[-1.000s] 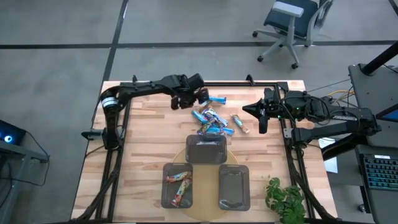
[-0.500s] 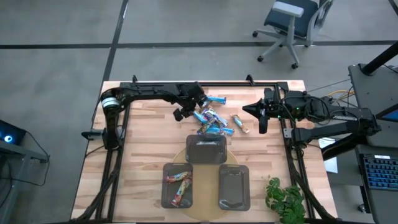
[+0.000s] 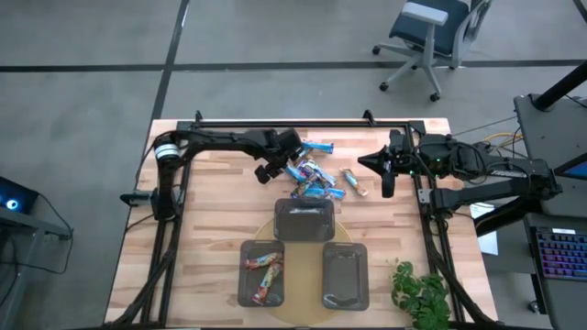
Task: Pick and place Granola Bars by type
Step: Put the top left red granola bar into the bottom left black bin
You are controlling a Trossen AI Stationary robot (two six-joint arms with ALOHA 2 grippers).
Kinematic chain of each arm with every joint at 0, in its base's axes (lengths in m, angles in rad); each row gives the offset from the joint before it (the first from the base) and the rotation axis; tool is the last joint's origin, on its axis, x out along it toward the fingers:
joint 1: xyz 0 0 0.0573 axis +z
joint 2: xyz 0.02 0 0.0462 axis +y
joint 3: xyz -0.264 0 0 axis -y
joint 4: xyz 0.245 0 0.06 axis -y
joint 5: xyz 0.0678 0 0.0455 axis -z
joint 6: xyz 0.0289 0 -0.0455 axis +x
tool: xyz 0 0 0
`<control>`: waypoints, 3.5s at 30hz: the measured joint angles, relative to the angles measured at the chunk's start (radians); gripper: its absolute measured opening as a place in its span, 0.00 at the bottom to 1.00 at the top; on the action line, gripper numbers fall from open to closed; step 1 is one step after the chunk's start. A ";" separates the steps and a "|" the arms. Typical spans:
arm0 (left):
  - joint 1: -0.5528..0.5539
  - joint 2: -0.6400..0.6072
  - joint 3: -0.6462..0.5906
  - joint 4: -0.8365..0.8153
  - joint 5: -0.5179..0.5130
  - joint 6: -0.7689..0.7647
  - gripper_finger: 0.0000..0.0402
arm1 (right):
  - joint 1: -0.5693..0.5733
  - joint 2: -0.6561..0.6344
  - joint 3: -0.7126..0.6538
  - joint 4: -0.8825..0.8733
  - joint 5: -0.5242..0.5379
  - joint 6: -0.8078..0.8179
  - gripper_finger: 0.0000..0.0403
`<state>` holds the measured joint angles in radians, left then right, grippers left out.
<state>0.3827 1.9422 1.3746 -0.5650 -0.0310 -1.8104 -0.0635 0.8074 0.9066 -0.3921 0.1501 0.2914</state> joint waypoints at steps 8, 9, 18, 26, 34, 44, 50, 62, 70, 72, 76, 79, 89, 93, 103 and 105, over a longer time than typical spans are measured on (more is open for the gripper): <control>-0.021 0.046 0.005 0.059 0.007 -0.006 0.59 | 0.000 0.000 0.000 -0.002 0.000 0.020 0.02; -0.022 0.048 0.005 0.054 0.008 -0.006 0.59 | 0.000 0.000 0.000 -0.002 0.000 0.020 0.02; -0.024 0.057 0.005 0.048 0.003 -0.001 0.55 | 0.000 0.000 0.000 -0.001 0.007 0.023 0.02; -0.024 0.057 -0.002 0.046 -0.003 0.003 0.43 | 0.000 0.000 0.000 -0.001 0.008 0.023 0.02; -0.024 0.057 -0.005 0.041 -0.003 0.005 0.31 | 0.000 0.000 0.000 -0.001 0.008 0.020 0.02; -0.024 0.057 -0.005 0.046 -0.004 0.023 0.18 | 0.000 0.000 0.000 -0.001 0.008 0.020 0.02; -0.024 0.057 -0.005 0.046 -0.004 0.025 0.12 | 0.000 0.000 0.000 -0.001 0.008 0.015 0.02; -0.022 0.054 0.044 0.051 -0.003 0.064 0.12 | 0.000 0.000 0.000 -0.001 0.008 0.012 0.02; -0.011 0.033 0.117 0.050 -0.008 0.145 0.12 | 0.000 0.000 0.000 -0.001 0.008 0.000 0.02; -0.005 0.022 0.134 0.047 -0.011 0.182 0.12 | 0.000 0.000 0.000 -0.001 0.009 -0.003 0.02; 0.000 -0.001 0.171 0.047 -0.024 0.251 0.12 | 0.000 0.000 0.000 0.000 0.009 -0.003 0.02; 0.000 -0.026 0.194 0.046 -0.027 0.301 0.12 | 0.000 0.000 0.000 0.001 0.009 -0.003 0.02; -0.006 -0.181 0.210 0.037 0.018 0.528 0.12 | 0.000 0.000 0.000 0.006 0.008 0.000 0.02; -0.017 -0.261 0.209 0.017 0.060 0.626 0.12 | 0.000 0.000 0.000 0.006 0.008 0.001 0.02; -0.050 -0.448 0.209 -0.015 0.127 0.845 0.12 | 0.000 0.000 0.000 0.006 0.008 0.005 0.02; -0.060 -0.480 0.209 -0.031 0.127 0.871 0.12 | 0.000 0.000 0.000 0.006 0.008 0.005 0.02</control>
<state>0.3226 1.4622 1.5833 -0.5960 0.0963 -0.9393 -0.0638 0.8078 0.9066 -0.3866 0.1579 0.2966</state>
